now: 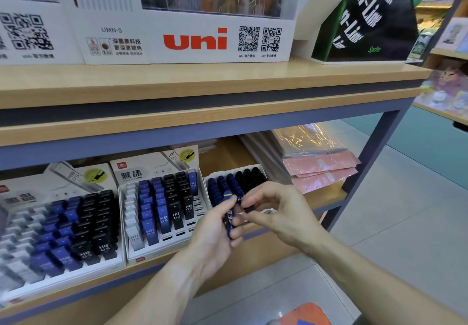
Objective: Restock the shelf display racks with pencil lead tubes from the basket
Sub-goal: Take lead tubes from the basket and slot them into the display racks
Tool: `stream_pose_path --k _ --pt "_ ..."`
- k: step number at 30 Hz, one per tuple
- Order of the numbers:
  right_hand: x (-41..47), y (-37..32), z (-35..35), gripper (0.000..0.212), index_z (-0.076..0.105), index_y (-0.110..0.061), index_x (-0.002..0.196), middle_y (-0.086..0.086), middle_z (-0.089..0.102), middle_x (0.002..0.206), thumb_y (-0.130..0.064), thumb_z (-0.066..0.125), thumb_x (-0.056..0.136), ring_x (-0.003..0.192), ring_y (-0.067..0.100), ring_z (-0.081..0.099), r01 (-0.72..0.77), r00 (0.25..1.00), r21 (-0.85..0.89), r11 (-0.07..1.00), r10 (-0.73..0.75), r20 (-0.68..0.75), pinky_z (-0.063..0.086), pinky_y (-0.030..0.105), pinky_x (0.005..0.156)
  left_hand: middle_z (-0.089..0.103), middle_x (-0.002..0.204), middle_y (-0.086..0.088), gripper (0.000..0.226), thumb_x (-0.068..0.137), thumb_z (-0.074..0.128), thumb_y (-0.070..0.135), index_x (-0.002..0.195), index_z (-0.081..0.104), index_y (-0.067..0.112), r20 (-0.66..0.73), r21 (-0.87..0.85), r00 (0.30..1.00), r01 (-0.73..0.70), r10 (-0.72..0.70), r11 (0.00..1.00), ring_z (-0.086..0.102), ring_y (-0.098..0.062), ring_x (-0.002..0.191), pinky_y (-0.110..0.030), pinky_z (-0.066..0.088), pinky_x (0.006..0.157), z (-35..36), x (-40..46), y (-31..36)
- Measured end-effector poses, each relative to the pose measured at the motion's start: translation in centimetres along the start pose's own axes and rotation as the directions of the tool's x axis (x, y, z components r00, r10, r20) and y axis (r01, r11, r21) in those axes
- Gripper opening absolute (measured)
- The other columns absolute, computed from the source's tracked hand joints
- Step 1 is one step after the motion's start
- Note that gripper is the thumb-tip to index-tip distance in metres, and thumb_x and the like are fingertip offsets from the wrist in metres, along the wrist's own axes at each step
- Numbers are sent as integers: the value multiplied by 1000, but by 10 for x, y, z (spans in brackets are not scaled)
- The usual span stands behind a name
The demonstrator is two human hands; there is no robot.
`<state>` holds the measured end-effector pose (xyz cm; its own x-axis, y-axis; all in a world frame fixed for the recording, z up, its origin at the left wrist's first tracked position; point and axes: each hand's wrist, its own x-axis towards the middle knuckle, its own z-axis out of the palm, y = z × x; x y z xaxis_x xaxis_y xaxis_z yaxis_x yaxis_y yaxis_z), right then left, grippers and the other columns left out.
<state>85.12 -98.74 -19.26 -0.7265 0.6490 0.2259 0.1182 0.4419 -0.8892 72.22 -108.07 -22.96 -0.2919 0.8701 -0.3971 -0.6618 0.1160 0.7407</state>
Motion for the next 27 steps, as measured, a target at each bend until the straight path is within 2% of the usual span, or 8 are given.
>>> stream_pose_path --k 3,6,8,12,15,18,21,27 --pt "-2 3 0 21 79 -11 90 -3 71 102 4 85 75 84 12 73 20 998 -16 1000 -19 51 55 20 80 35 60 3 19 92 69 23 100 60 9 -27 -6 997 -73 72 997 28 -10 48 -24 18 45 -1 0 -3" --pt "-3 4 -4 24 78 -11 94 0 66 109 8 77 80 92 12 73 -74 989 6 997 72 127 57 23 84 33 59 4 18 91 72 19 101 66 6 -67 34 988 -134 136 990 25 -9 49 -22 19 45 -5 0 -5" --pt "0 5 -11 25 75 -14 93 -1 71 104 9 71 85 93 9 72 -139 988 5 990 138 75 56 24 81 32 59 6 17 93 71 18 103 68 4 -70 121 981 -171 180 978 24 -9 49 -21 20 45 -7 1 -6" --pt "6 6 -21 20 75 -26 99 -3 74 90 -7 69 93 84 20 70 -164 982 -4 986 163 -98 56 27 74 39 62 7 20 90 75 22 103 74 7 -91 248 970 -199 228 948 27 -8 48 -20 24 47 -8 3 -10" --pt "7 4 -18 18 73 -30 107 -2 74 88 -18 72 93 79 16 72 -132 983 38 990 136 -125 57 31 72 61 67 11 17 85 80 29 96 79 16 -106 338 968 -182 229 924 43 -3 49 -24 34 53 -7 1 -11" --pt "10 2 -13 28 73 -32 109 -4 74 87 -28 83 83 72 13 69 -109 986 -41 993 103 -128 57 23 70 78 90 11 17 83 82 34 94 81 21 -121 422 967 -156 226 893 68 -5 80 -29 49 70 -5 -2 -11" --pt "13 4 -5 25 76 -30 97 -8 73 82 -25 88 76 67 6 67 -112 987 -190 975 86 -138 55 20 67 79 95 10 18 82 83 37 90 81 21 -130 480 959 -163 253 862 70 -15 103 -34 52 86 -3 -2 -13" --pt "20 9 -2 19 75 -29 80 -9 72 75 -28 91 70 62 3 67 -181 974 -268 946 134 -182 61 28 67 72 77 13 20 83 83 35 85 79 15 -113 532 953 -181 282 827 63 -4 77 -29 45 77 -5 2 -15"
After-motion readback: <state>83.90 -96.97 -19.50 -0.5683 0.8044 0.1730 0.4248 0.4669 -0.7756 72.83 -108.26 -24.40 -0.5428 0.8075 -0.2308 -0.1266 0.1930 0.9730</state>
